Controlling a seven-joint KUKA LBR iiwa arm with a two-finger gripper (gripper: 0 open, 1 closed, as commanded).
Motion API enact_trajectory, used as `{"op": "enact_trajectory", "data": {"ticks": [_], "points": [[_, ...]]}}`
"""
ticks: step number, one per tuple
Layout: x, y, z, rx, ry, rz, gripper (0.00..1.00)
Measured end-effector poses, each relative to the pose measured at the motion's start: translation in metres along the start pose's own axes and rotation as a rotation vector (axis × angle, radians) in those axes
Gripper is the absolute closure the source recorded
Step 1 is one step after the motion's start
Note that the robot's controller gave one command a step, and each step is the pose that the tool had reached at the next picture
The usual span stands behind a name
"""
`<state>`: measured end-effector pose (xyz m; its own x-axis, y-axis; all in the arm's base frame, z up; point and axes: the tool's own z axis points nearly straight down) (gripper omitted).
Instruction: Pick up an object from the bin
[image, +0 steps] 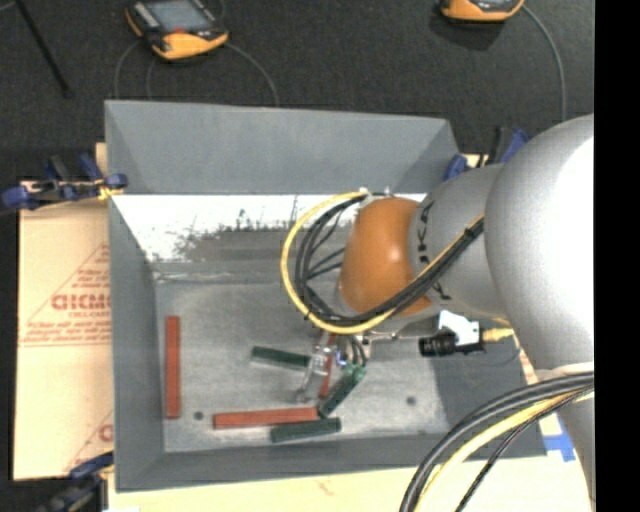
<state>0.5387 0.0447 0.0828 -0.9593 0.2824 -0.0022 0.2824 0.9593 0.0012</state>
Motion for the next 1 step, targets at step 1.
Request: {"op": "enact_trajectory", "data": {"ticks": [1], "points": [[-0.0185,0.0285,0.0111,0.001,-0.003,-0.091,1.00]]}}
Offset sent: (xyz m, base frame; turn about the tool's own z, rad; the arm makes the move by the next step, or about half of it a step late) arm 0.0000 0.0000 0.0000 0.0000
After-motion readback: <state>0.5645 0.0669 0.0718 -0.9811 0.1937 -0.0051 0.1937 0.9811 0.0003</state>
